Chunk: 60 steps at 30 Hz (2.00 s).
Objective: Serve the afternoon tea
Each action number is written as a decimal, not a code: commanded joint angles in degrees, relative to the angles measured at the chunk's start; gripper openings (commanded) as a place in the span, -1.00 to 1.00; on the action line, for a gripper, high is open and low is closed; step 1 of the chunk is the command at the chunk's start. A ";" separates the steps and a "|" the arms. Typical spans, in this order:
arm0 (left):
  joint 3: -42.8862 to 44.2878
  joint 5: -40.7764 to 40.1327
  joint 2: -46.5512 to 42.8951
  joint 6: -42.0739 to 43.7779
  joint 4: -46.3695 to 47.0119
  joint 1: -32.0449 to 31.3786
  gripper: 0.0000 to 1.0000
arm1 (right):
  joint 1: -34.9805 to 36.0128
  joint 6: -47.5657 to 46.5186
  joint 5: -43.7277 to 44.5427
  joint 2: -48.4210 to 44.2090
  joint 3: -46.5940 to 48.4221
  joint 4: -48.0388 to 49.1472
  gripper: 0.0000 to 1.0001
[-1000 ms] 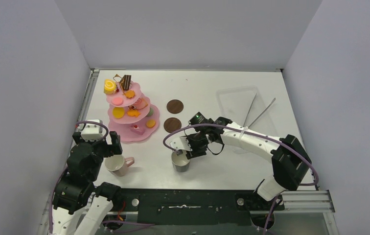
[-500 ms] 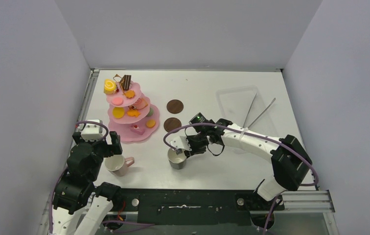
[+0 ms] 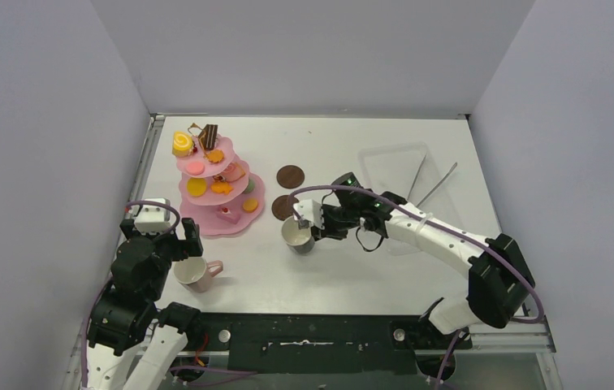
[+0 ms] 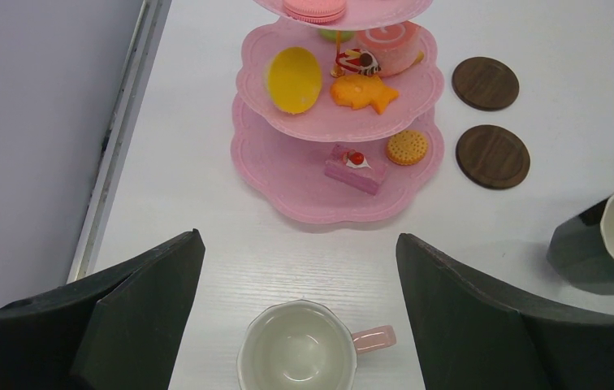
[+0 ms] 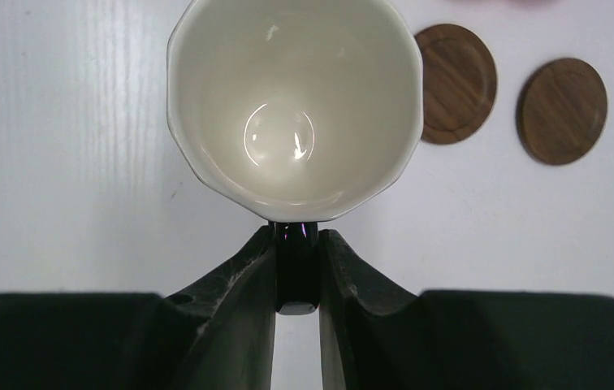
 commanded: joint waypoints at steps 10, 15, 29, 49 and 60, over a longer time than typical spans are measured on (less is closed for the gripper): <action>0.13 -0.37 -0.32 0.37 3.57 0.53 0.74 | -6.16 17.75 11.58 5.52 11.85 22.82 -1.00; 0.11 -0.48 -0.50 0.37 3.49 0.62 0.74 | -7.44 21.28 12.98 11.35 16.17 27.78 -1.00; -0.15 -0.26 -0.53 0.37 4.03 0.56 0.75 | -9.22 27.94 14.32 25.35 25.90 36.93 -1.00; -0.27 -0.05 0.54 0.65 4.53 0.87 0.75 | -11.48 29.79 8.15 32.83 29.13 36.21 -0.91; -0.21 -0.25 1.34 0.63 4.76 1.06 0.76 | -11.73 29.37 7.39 30.21 27.84 33.45 0.02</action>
